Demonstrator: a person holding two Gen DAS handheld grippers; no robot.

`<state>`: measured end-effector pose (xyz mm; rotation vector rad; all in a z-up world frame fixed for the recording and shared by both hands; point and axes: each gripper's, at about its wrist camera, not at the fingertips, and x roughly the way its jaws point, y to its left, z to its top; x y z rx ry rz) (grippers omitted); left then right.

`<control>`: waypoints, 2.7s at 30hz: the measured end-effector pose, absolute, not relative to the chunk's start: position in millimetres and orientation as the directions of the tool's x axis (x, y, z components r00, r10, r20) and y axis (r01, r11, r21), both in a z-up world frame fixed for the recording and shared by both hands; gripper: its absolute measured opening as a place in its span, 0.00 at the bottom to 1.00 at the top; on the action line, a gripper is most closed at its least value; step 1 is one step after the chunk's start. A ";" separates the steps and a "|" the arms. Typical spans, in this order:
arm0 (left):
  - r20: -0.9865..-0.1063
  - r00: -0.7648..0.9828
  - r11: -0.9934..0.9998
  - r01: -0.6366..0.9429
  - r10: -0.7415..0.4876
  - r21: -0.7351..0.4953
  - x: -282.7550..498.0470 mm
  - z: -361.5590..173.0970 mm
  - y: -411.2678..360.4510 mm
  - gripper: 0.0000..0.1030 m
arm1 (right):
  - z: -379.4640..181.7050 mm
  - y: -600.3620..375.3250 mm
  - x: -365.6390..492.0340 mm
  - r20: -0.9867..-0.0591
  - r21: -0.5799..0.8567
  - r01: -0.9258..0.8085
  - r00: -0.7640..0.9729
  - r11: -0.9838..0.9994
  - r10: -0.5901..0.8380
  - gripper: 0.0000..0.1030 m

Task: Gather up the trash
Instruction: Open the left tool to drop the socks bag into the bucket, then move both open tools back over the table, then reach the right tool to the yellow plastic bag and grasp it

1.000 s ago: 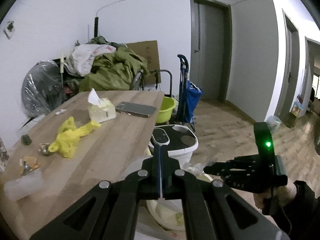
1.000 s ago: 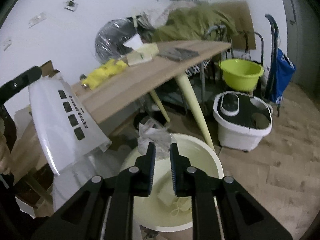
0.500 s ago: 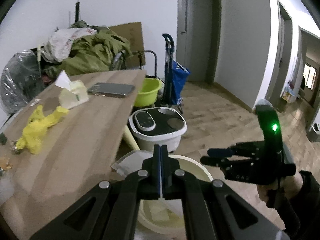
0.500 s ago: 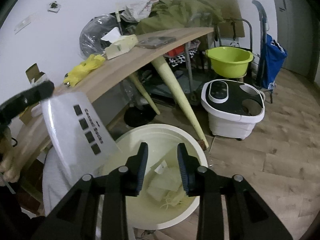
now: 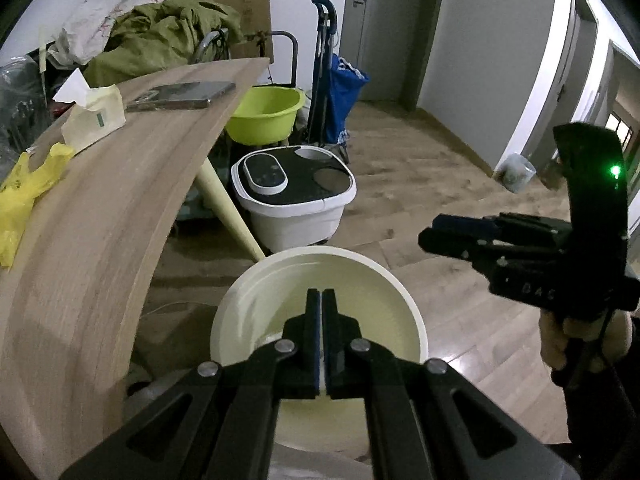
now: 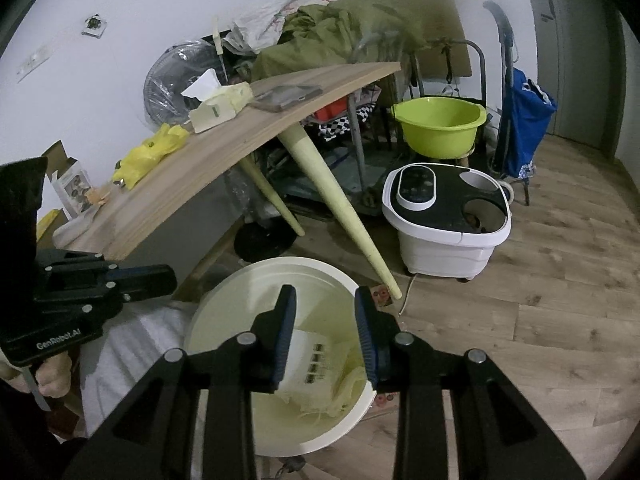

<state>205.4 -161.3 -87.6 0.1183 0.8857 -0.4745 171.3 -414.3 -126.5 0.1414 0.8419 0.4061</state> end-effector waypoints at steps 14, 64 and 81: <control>-0.693 0.625 0.916 0.378 -0.361 -0.136 189.2 -56.5 -117.5 0.39 | -104.5 -379.8 170.4 -0.685 0.245 -0.363 0.591 0.899 0.425 0.27; -0.660 0.748 0.986 -0.047 -0.070 -0.158 130.7 -21.8 91.1 0.45 | -42.7 -170.8 208.5 -0.639 0.212 -0.694 0.435 0.688 0.635 0.42; -0.697 0.717 0.987 -0.105 -0.008 -0.120 148.3 -18.9 157.9 0.47 | -32.3 -111.8 256.8 -0.639 0.242 -0.717 0.389 0.654 0.664 0.42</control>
